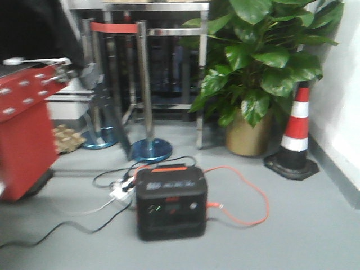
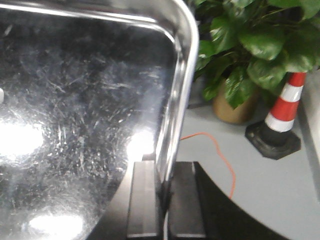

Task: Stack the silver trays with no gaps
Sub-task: 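Drive the base across the room to the other shelf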

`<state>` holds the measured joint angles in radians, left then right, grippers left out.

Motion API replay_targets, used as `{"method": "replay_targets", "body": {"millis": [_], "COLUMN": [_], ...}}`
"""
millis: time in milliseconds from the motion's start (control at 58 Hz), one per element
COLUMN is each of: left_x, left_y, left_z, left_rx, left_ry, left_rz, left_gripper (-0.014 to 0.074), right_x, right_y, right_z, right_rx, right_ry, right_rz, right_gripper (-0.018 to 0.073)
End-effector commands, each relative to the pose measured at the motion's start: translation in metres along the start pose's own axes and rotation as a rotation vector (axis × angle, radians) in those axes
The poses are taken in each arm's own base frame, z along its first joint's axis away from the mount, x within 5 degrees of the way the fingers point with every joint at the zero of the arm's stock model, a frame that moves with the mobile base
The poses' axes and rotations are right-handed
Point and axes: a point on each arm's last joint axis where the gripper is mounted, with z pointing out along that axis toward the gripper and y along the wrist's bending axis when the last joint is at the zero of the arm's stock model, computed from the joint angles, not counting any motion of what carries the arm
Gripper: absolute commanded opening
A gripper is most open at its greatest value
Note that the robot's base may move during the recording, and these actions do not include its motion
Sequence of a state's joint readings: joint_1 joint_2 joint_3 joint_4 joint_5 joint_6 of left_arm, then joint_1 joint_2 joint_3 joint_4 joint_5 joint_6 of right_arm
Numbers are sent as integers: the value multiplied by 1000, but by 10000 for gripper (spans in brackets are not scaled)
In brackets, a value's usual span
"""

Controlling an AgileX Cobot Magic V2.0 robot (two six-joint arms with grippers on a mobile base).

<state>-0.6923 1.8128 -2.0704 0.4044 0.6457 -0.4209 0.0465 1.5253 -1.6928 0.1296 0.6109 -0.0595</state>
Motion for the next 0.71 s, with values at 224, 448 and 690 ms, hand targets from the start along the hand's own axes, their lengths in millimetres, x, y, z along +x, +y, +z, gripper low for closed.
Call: {"method": "replay_targets", "body": {"millis": [224,448,690], "left_x": [-10,-10,-10], "left_y": [1,1,1], "left_z": [-8,-8,-8], "left_rx": [2,2,1], "left_ry": [-60,-60,-60], "left_rz": [25,25,27], "left_gripper": [-20,-20,-20], "right_x": [-9,-9,-9], "right_y": [-2,-2,-2], "right_z": [-7,-7,-7], "right_rx": [20,20,20], "right_ry": [-66,-66,-66], "right_rz": [-41,-41,-41], "right_gripper": [-79,-79,-79]}}
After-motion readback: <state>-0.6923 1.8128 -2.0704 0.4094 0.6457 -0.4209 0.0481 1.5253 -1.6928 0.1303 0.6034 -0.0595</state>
